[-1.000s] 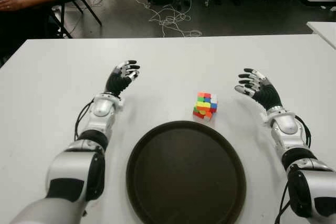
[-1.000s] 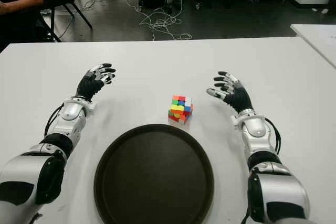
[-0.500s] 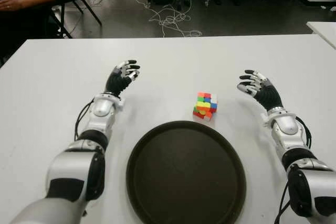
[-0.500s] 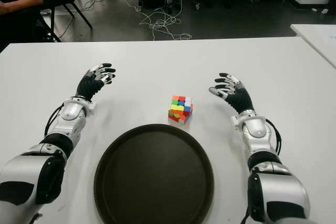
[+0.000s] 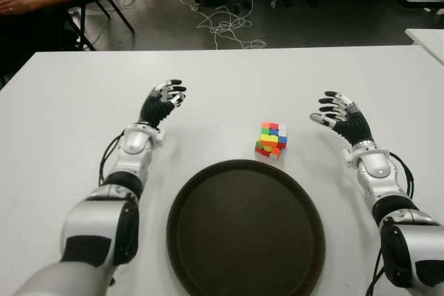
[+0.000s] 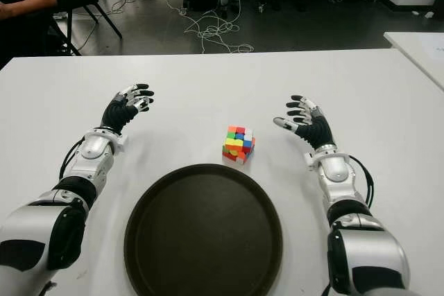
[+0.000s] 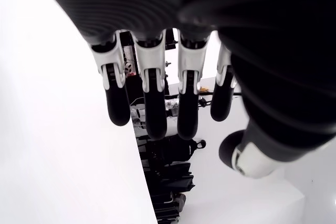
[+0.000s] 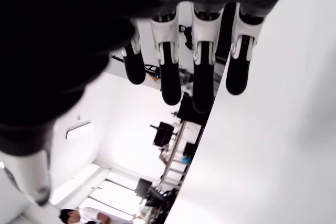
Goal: Pick up the Rubik's Cube and put it in the plate
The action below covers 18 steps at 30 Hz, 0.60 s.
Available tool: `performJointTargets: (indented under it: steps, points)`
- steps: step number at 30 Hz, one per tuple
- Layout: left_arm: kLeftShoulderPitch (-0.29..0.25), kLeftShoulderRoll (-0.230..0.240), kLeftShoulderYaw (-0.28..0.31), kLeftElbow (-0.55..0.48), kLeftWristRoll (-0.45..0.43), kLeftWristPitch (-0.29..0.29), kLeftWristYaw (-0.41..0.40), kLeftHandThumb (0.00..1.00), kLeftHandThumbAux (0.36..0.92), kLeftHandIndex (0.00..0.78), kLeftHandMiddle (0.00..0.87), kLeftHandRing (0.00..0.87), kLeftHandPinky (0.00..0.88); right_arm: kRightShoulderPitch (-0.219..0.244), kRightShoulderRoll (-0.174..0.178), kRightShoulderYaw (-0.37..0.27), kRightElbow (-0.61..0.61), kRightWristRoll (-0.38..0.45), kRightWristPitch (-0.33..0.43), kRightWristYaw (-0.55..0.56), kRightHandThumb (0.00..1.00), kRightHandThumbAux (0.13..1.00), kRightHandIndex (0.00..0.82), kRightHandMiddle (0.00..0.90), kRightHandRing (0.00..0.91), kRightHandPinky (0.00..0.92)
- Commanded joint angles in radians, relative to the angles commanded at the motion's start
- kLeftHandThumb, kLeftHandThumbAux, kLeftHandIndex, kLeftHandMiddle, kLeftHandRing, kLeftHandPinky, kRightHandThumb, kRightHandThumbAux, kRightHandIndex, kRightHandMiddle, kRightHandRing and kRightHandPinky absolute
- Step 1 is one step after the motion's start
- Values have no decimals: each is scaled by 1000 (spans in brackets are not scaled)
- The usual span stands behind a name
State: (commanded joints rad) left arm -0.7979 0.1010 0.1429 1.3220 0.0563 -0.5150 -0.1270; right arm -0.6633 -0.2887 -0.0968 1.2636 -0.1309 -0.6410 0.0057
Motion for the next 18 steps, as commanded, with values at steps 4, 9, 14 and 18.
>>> performJointTargets:
  steps: [4,9,14,18]
  points:
    - [0,1,-2,0,3,-2,4,32,652,238,288,254,252,-15,-2,5,-13,-4,-16,-25,0,630,200,269,268,254]
    - [0,2,-6,0,8,-1,12,43,656,239,289,255,248,-42,-4,8,-57,-1,-33,-36,0,630,202,268,280,291]
    - [0,1,-7,0,8,-2,17,42,661,247,294,258,252,-48,-5,28,-85,-23,-41,-63,0,639,216,269,279,279]
    - [0,0,-5,0,7,-2,21,37,660,248,292,257,255,-77,-16,88,-104,-109,-34,-156,0,649,222,256,258,237]
